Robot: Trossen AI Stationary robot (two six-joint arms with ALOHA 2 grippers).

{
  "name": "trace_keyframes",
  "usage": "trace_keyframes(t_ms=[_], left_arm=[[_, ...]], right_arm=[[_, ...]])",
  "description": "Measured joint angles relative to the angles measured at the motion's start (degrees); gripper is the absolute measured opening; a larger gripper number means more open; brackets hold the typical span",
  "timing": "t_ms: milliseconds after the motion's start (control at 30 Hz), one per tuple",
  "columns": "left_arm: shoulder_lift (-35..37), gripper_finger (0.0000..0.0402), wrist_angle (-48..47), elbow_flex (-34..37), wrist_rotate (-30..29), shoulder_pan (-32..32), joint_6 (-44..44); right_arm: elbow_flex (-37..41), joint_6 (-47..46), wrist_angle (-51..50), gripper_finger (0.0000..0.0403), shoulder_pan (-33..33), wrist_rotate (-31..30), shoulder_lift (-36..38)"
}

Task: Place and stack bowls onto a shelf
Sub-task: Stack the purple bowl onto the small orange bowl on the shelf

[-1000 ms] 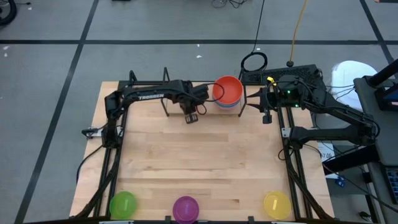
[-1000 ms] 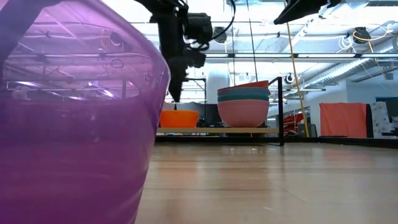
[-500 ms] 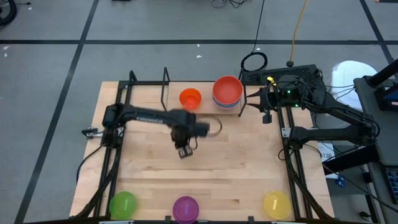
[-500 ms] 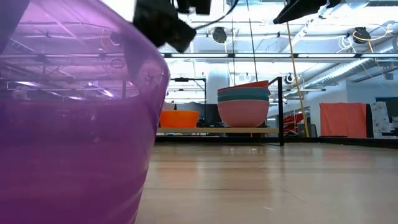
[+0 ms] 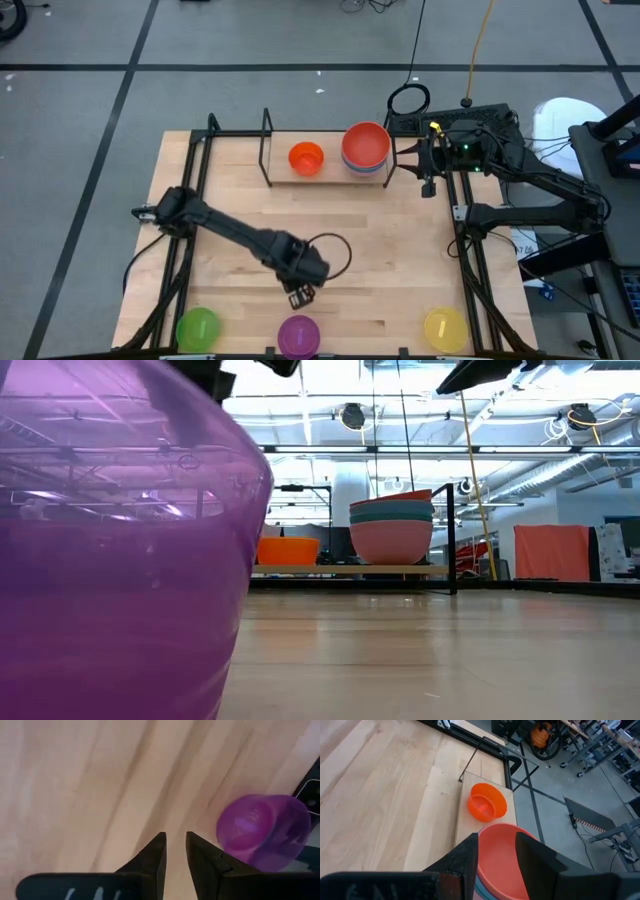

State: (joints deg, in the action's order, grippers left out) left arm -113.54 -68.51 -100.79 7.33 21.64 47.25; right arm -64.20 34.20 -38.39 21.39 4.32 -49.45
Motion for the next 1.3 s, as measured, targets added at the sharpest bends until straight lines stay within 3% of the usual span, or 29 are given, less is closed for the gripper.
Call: trace_keyframes(t_ms=[167, 600, 1300], left_arm=[[0.0, 0.0079, 2.6, 2.6, -0.8, 4.5, 5.6], [0.0, 0.0078, 25.0, 13.0, -0.8, 9.4, 13.3], [0.0, 0.0078, 37.5, 21.6, -2.4, 10.9, 15.1]], right_arm=[[0.0, 0.0, 0.0, 0.0125, 0.0, 0.2, 0.0], [0.0, 0.0, 0.0, 0.0125, 0.0, 0.2, 0.1], [0.0, 0.0, 0.0, 0.0125, 0.0, 0.2, 0.1]])
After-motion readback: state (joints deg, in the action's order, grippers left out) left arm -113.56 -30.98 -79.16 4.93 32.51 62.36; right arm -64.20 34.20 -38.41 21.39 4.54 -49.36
